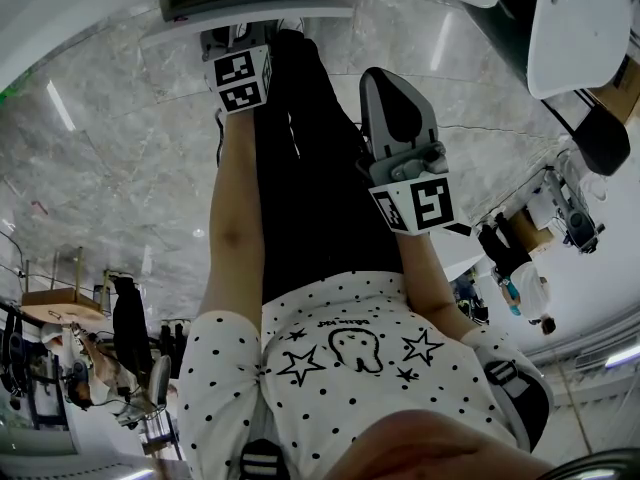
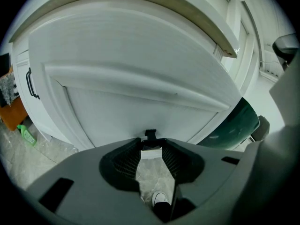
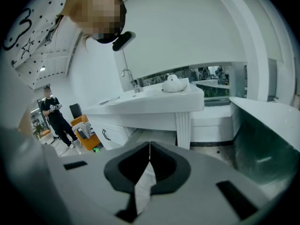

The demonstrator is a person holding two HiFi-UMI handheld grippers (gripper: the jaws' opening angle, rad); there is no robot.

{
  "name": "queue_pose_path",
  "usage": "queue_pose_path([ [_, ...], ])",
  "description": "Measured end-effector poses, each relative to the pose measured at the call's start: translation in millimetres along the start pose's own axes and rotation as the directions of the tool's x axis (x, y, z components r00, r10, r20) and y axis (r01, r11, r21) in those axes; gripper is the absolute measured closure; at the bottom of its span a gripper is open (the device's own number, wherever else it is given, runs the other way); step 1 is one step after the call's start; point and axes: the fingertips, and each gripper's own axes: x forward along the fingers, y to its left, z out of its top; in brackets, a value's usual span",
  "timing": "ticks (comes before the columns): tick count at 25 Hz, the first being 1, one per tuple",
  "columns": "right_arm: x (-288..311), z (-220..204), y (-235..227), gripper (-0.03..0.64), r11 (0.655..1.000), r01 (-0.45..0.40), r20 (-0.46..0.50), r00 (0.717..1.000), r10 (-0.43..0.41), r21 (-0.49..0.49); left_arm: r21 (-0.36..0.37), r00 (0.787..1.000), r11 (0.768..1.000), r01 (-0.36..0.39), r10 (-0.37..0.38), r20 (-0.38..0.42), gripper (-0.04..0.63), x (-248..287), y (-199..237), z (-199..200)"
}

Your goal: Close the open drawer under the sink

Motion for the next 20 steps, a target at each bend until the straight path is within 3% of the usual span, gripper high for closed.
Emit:
queue_pose_path([
  [20,7,4,-8,0.603,1.000,0.000,-0.009,1.000,0.000,0.019,-0.013,1.000,1.000,-0.016,0.016,0.010,0.456,9,2,13],
])
